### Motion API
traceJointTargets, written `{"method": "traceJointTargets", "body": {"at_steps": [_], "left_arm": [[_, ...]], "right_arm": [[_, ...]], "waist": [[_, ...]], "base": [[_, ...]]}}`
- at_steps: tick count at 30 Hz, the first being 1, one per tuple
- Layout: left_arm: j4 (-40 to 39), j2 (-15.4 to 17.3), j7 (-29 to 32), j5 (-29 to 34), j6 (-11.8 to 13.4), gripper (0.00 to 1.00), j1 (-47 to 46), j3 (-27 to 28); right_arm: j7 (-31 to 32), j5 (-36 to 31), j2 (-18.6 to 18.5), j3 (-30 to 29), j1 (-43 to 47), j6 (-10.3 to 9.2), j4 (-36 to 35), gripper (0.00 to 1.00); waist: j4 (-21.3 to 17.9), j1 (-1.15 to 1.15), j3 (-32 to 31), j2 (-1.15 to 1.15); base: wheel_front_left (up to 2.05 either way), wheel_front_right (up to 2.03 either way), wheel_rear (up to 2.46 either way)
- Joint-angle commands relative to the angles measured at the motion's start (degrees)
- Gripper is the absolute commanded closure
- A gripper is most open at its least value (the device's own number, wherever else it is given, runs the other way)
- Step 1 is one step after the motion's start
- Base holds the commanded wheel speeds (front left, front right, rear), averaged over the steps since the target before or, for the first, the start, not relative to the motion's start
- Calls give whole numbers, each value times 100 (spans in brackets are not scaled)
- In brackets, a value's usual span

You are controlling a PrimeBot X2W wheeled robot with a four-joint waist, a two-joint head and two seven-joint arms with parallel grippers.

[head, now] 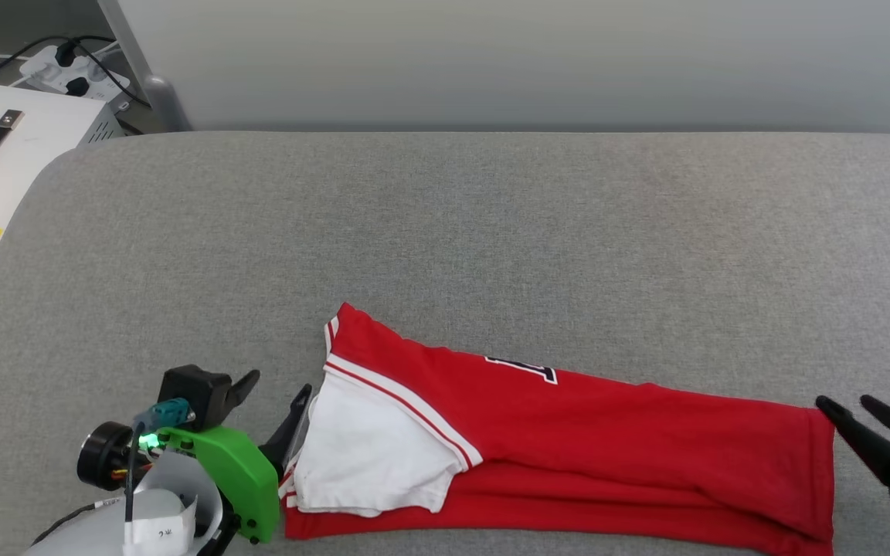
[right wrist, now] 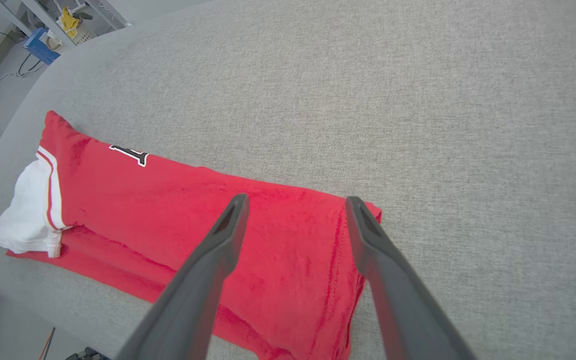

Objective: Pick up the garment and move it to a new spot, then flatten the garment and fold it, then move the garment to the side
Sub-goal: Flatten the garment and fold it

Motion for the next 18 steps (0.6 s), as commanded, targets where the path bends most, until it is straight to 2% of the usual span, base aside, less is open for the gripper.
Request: {"method": "traceJointTargets", "body": {"at_steps": [1,6,9,18], "left_arm": [[-23,-5,-110,84,123,0,114,119],[-30,-91,-251,500,566,0,271,582],[-137,-240,-258,895,768,0,451,1113],[-358,-863,-260,2083,893,0,1295,2690]], "right_arm": [[87,55,-94,-150,113,-4,-26,0],[603,354,-137,-560,186,-4,135,0],[991,516,-122,-679,207,-4,358,0],[1429,576,192,-587,128,-4,937,0]], "waist": [[24,0,-5,0],[81,0,50,0],[136,0,121,0],[344,0,325,0]], "base": [[0,0,0],[0,0,0],[0,0,0],[0,0,0]]}}
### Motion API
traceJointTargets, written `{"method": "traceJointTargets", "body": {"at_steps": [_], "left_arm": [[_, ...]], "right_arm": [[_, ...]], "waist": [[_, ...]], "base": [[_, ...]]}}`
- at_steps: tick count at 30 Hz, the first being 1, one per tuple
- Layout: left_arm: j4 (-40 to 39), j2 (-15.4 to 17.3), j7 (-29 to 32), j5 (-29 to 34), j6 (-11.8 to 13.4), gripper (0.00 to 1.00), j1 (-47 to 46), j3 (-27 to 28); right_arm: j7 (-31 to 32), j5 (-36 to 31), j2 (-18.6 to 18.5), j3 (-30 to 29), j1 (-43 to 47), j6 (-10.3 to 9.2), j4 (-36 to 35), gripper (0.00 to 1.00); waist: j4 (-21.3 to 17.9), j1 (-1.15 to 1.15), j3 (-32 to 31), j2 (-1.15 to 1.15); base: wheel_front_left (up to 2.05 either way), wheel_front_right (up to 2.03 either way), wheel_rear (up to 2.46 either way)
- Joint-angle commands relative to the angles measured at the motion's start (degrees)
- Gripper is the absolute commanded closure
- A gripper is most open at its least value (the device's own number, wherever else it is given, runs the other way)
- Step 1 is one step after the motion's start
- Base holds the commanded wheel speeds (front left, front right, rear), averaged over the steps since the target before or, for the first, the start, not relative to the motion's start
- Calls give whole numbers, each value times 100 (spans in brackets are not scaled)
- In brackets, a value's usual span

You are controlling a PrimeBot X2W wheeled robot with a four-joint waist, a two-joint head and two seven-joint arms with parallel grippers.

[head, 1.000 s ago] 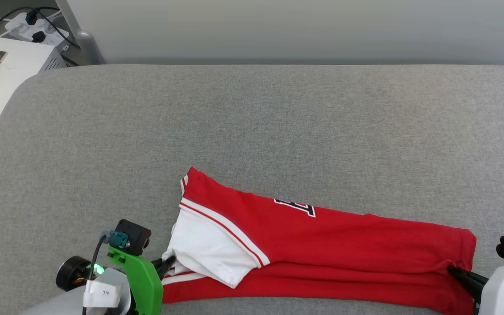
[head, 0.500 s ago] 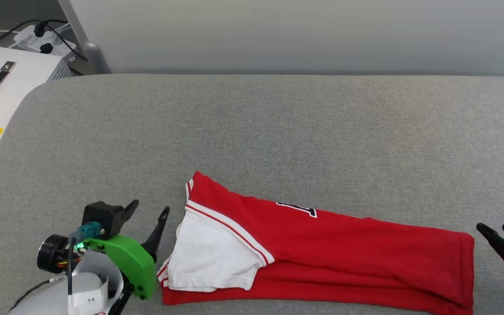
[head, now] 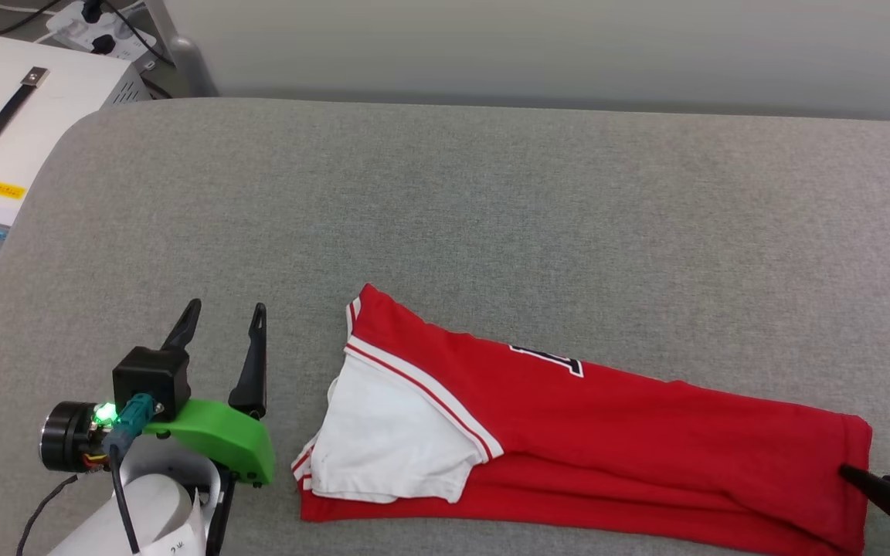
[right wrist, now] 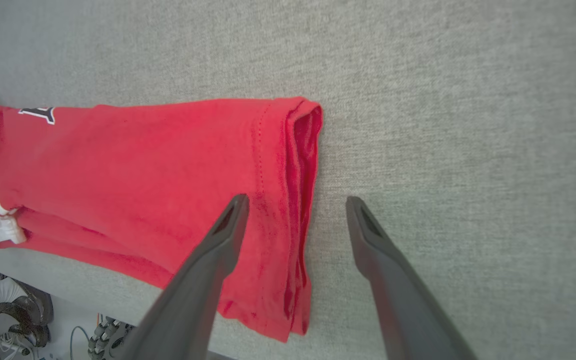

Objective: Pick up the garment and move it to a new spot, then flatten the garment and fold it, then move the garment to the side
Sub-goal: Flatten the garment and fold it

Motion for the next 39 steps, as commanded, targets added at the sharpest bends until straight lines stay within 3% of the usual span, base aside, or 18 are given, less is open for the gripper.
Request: {"method": "traceJointTargets", "body": {"at_steps": [1,11,20,21,22,23,30,39], "left_arm": [[-26,-125,-33,213,10,0,190,195],[-113,-1148,-33,1539,-278,0,1062,1606],[-192,-2056,-33,2541,-1012,0,1490,2472],[-188,-2129,-33,2619,-1085,0,1528,2542],[-180,-2209,-33,2711,-1177,0,1570,2626],[-175,-2267,-33,2779,-1254,0,1599,2690],[-168,-2596,-33,3263,-1763,0,1784,3100],[-129,-2862,-34,3620,-2143,0,1936,3435]], "right_arm": [[36,29,68,54,-12,-4,62,0],[36,31,337,495,-282,-4,359,0],[-91,78,425,956,-509,-4,415,0],[-146,62,409,985,-522,-4,422,51],[-214,49,395,1014,-536,-4,448,82],[-248,51,386,1041,-545,-4,471,100],[-533,85,120,1051,-597,-4,713,100],[-719,30,-525,709,-613,-4,1255,100]], "waist": [[76,0,69,0],[199,0,145,0],[234,0,109,0],[233,0,99,0],[228,0,82,0],[223,0,65,0],[161,0,-81,0],[74,0,-235,0]], "base": [[0,0,0],[0,0,0],[0,0,0],[0,0,0],[0,0,0],[0,0,0],[0,0,0],[0,0,0]]}}
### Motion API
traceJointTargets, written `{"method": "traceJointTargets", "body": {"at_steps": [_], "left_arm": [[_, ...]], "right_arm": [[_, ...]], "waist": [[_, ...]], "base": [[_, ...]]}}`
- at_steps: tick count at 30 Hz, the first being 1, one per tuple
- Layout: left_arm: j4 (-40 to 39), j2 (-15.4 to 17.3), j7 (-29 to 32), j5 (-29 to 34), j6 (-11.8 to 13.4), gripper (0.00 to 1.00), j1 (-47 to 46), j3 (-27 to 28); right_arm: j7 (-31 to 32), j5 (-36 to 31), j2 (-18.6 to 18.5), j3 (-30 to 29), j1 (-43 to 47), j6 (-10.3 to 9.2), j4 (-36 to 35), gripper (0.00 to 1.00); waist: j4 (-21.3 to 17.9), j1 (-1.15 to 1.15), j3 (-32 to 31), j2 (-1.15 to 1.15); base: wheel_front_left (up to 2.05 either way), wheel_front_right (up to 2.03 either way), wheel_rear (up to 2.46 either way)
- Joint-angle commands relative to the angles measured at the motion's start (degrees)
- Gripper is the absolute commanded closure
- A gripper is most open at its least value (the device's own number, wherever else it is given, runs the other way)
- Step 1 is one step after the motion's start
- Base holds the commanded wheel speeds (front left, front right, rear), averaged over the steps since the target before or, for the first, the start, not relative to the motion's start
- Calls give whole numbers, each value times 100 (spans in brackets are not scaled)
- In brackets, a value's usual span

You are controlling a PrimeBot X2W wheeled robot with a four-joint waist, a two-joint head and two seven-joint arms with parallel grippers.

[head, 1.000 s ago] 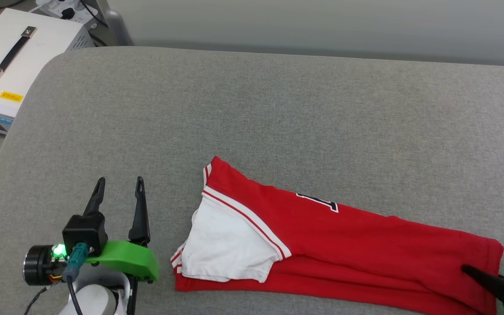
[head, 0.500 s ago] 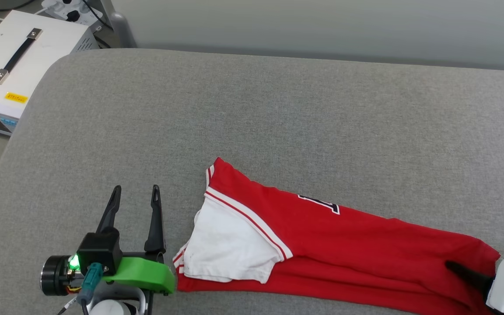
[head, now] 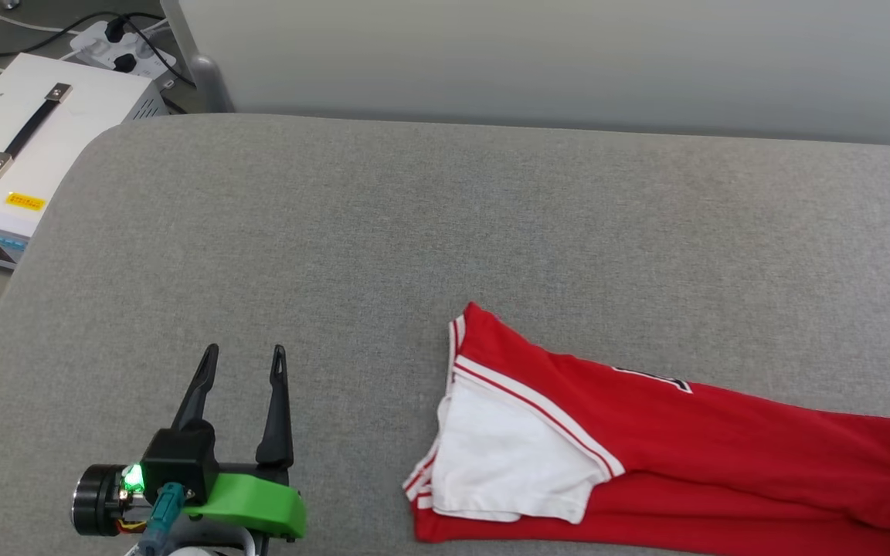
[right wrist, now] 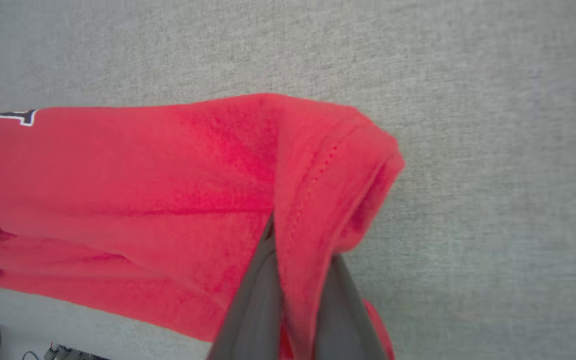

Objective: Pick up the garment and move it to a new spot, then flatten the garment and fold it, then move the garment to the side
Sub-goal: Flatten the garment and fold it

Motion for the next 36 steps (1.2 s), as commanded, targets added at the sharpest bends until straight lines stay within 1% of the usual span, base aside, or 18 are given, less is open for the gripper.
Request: {"method": "traceJointTargets", "body": {"at_steps": [1,5,8,12,16,20,23,26,29,32,36], "left_arm": [[23,-61,-34,89,-52,0,97,57],[47,-138,-34,191,-145,0,146,164],[62,-186,-34,246,-204,0,184,225],[78,-246,-34,308,-266,0,218,292],[79,-306,-34,371,-319,0,227,323],[90,-349,-34,419,-367,0,187,326],[92,-384,-34,447,-396,0,136,323],[95,-414,-34,468,-420,0,63,318],[101,-439,-34,484,-437,0,-18,313],[114,-462,-34,497,-454,0,-104,307],[123,-487,-34,513,-461,0,-208,306]], "right_arm": [[-57,-64,-112,-67,-75,-6,78,100],[-58,-68,-274,-166,-52,-6,75,100],[44,39,-287,-161,10,-6,-173,100],[315,352,-165,-116,116,-6,-861,100],[607,430,-26,25,90,-6,-1729,100],[899,381,167,200,-84,-6,-2313,100],[1179,176,361,446,-344,-6,-2597,100],[1415,-37,640,761,-709,-6,-2672,100],[1554,-362,882,1145,-1123,-6,-2574,100],[1606,-636,1190,1556,-1565,-6,-2321,100],[1487,-960,1565,2028,-2105,-6,-1860,100]], "waist": [[-27,0,-42,-1],[-56,0,-109,-1],[-72,0,-154,-1],[-83,0,-185,-1],[-78,0,-167,-1],[-35,0,-114,-1],[19,0,-23,-1],[68,0,80,-1],[113,0,182,-1],[164,0,289,-1],[212,0,418,-1]], "base": [[0,0,0],[0,0,0],[0,0,0],[0,0,0],[0,0,0],[0,0,0],[0,0,0],[0,0,0],[0,0,0],[0,0,0],[0,0,0]]}}
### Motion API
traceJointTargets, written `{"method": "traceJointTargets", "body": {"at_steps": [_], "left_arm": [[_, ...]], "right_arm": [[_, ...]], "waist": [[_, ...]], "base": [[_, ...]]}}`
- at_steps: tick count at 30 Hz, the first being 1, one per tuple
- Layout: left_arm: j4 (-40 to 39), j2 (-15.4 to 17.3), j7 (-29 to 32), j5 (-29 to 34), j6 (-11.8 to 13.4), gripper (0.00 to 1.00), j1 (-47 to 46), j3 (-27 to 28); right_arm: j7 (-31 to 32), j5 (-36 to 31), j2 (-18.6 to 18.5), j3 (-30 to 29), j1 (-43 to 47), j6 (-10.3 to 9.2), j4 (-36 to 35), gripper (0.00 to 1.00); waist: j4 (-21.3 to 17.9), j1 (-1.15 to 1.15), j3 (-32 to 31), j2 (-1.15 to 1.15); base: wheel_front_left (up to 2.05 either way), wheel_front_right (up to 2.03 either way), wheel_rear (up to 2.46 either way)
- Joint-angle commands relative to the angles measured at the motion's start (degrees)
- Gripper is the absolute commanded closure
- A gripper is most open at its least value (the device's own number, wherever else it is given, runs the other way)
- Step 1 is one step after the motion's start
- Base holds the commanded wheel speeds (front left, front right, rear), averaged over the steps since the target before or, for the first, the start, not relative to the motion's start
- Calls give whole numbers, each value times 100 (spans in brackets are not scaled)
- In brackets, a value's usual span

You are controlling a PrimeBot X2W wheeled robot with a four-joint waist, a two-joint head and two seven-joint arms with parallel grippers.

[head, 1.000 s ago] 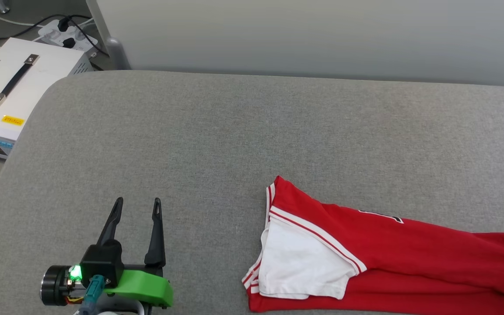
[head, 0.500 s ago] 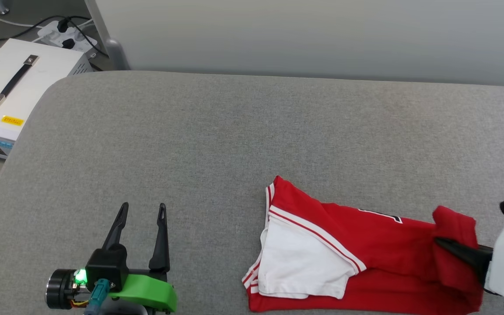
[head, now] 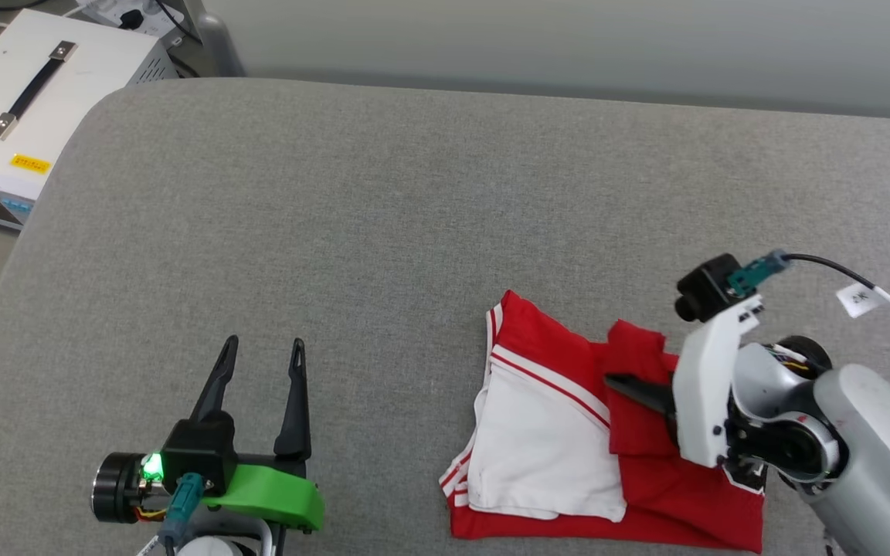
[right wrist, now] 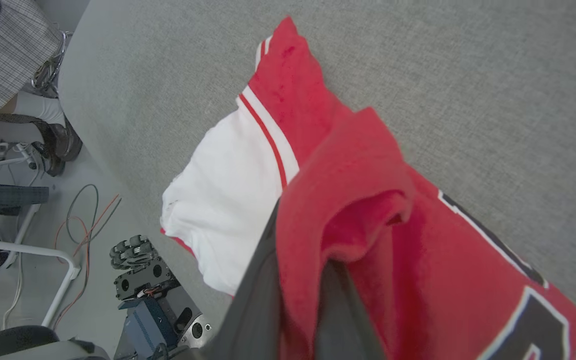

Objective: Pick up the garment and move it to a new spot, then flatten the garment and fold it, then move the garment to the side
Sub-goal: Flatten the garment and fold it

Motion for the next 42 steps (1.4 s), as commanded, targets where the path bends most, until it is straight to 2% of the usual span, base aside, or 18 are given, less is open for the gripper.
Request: {"method": "traceJointTargets", "body": {"at_steps": [1,8,16,17,18,19,26,30,34,38,42], "left_arm": [[8,-23,-34,37,-27,0,-146,-4],[28,-57,-34,52,-32,0,-285,-36],[82,-85,-34,49,-21,0,-403,-84],[89,-87,-34,49,-11,0,-392,-72],[96,-88,-34,50,-5,0,-376,-61],[109,-89,-34,50,0,0,-352,-43],[132,-89,-34,84,-14,0,-196,45],[125,-76,-34,104,-16,0,-79,95],[97,-61,-34,118,-18,0,39,135],[94,-46,-34,137,-19,0,120,154],[100,-19,-34,143,-11,0,165,191]], "right_arm": [[-69,-77,112,109,-194,-4,131,100],[-444,-392,635,848,-884,-4,1131,100],[-890,-505,794,1517,-1088,-4,2071,100],[-1033,-457,799,1541,-1094,-4,2093,86],[-1146,-419,792,1560,-1102,-4,2090,51],[-1286,-369,767,1591,-1108,-4,2058,0],[-2329,-245,304,1624,-1034,-4,1357,0],[-3072,-455,-26,1326,-905,-4,933,0],[-4042,-1183,-234,694,-707,-4,922,0],[-4810,-1885,-161,-63,-322,-4,1088,0],[-5363,-2508,139,-1046,127,-4,1211,0]], "waist": [[53,0,94,0],[103,0,284,0],[131,0,368,0],[111,0,338,0],[95,0,311,0],[72,0,262,0],[-106,0,-87,0],[-252,0,-279,0],[-421,0,-409,0],[-553,0,-506,0],[-654,0,-594,0]], "base": [[0,0,0],[0,0,0],[0,0,0],[0,0,0],[0,0,0],[0,0,0],[0,0,0],[0,0,0],[0,0,0],[0,0,0],[0,0,0]]}}
